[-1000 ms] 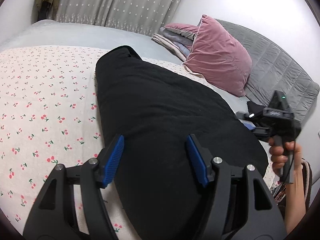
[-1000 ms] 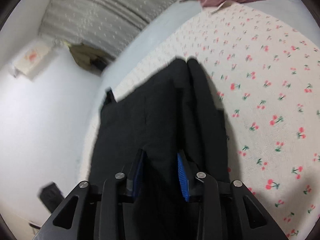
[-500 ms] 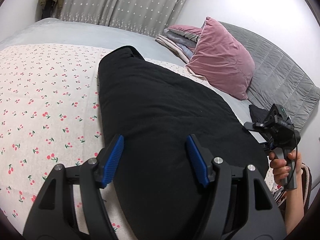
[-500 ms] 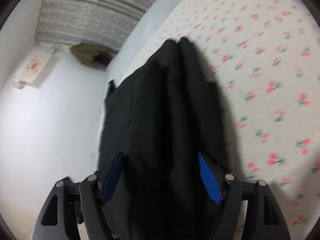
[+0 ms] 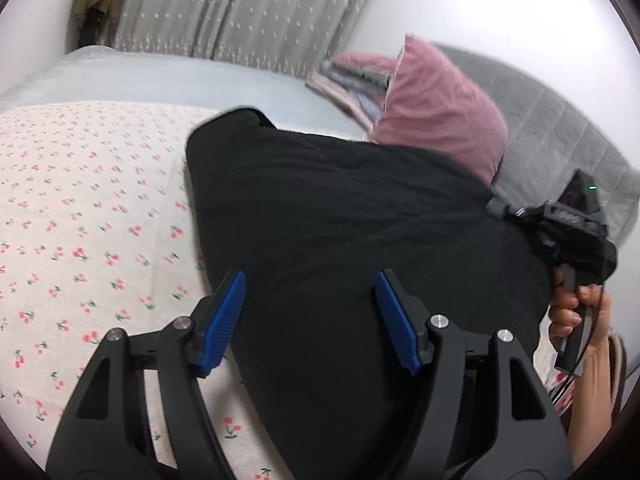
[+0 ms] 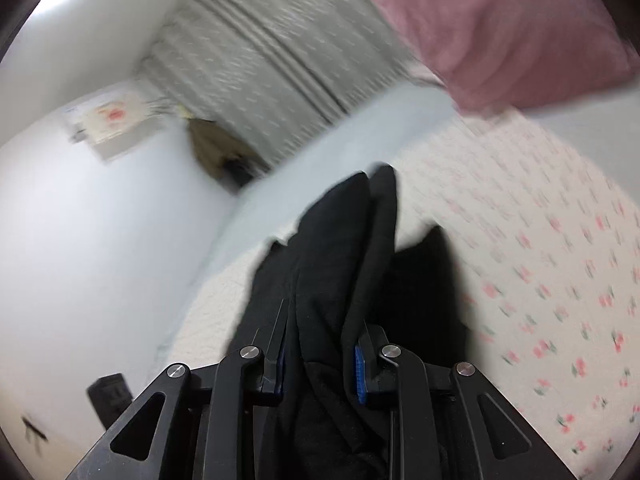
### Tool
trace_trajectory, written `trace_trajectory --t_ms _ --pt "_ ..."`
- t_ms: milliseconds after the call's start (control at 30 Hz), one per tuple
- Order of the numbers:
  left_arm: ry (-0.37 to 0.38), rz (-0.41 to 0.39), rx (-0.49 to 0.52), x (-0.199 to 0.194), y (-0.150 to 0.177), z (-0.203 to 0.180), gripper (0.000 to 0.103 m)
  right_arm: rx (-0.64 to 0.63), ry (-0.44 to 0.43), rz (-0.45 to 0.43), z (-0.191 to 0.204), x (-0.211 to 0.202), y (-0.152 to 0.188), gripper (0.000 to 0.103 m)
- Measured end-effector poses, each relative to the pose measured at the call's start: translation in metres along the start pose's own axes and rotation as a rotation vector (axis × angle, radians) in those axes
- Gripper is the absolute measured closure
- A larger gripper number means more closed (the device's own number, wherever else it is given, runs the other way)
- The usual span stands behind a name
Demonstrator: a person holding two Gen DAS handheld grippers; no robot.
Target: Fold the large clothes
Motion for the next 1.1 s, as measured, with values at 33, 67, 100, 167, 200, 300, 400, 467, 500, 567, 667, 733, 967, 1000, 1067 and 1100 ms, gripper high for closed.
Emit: trace_trajectory --t_ms 33,67,100,167,200,300,400,467,500,567,667,733,967,1000,1067,1100 --pt "-0.019 0.007 0.025 0.005 0.001 -0.004 0.034 0.055 0.063 0.053 -0.020 0.012 0.003 0.077" --pt "-0.040 0.009 0.057 0.008 0.002 -0.009 0.030 0.099 0.139 0.119 -0.039 0.026 0.009 0.072" --pt "-0.054 0.009 0.073 0.010 0.002 -0.012 0.028 0.130 0.172 0.166 -0.052 0.036 0.016 0.068" --pt "-0.068 0.024 0.072 0.013 0.000 -0.012 0.025 0.161 0.151 0.177 -0.062 0.037 0.023 0.067" --pt "-0.070 0.028 0.062 0.013 0.000 -0.012 0.023 0.150 0.150 0.173 -0.058 0.033 0.022 0.064" --pt "-0.068 0.058 0.008 0.012 -0.003 -0.005 0.021 0.117 0.155 0.163 -0.048 0.020 0.022 0.061" --pt "-0.057 0.087 -0.041 0.010 -0.003 0.001 0.019 0.144 0.141 0.184 -0.048 0.004 0.018 0.049" --pt "-0.038 0.102 -0.080 0.006 0.000 0.005 0.019 0.171 0.108 0.176 -0.051 -0.009 0.020 0.044" --pt "-0.030 0.104 -0.092 0.004 0.002 0.007 0.019 0.186 0.092 0.169 -0.054 -0.010 0.016 0.040" --pt "-0.013 0.108 -0.123 -0.001 0.005 0.012 0.019 0.248 0.037 0.151 -0.056 -0.024 0.015 0.035" --pt "0.002 0.111 -0.160 -0.005 0.010 0.014 0.019 0.360 -0.028 0.179 -0.075 -0.032 0.020 0.032" --pt "0.015 0.117 -0.181 -0.005 0.011 0.016 0.019 0.396 -0.044 0.209 -0.080 -0.031 0.024 0.032" --pt "0.041 0.130 -0.262 -0.006 0.015 0.026 0.019 0.327 -0.046 0.188 -0.068 -0.048 0.037 0.069" --pt "0.033 0.127 -0.263 -0.008 0.015 0.027 0.019 0.301 -0.065 0.195 -0.061 -0.051 0.039 0.074" --pt "0.014 0.120 -0.265 -0.011 0.015 0.030 0.019 0.236 -0.096 0.219 -0.047 -0.057 0.042 0.077" --pt "0.011 0.119 -0.266 -0.012 0.015 0.031 0.019 0.219 -0.095 0.229 -0.045 -0.058 0.044 0.078"
Point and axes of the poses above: each gripper's, at about its wrist camera, not at the fingertips, and x roughly the way its jaws point, z to its left, y to its underside, the point moved 1 cm from there along x, roughly the way its jaws point, and after that the axes turned 14 degrees about x, right-handed, at the moved point
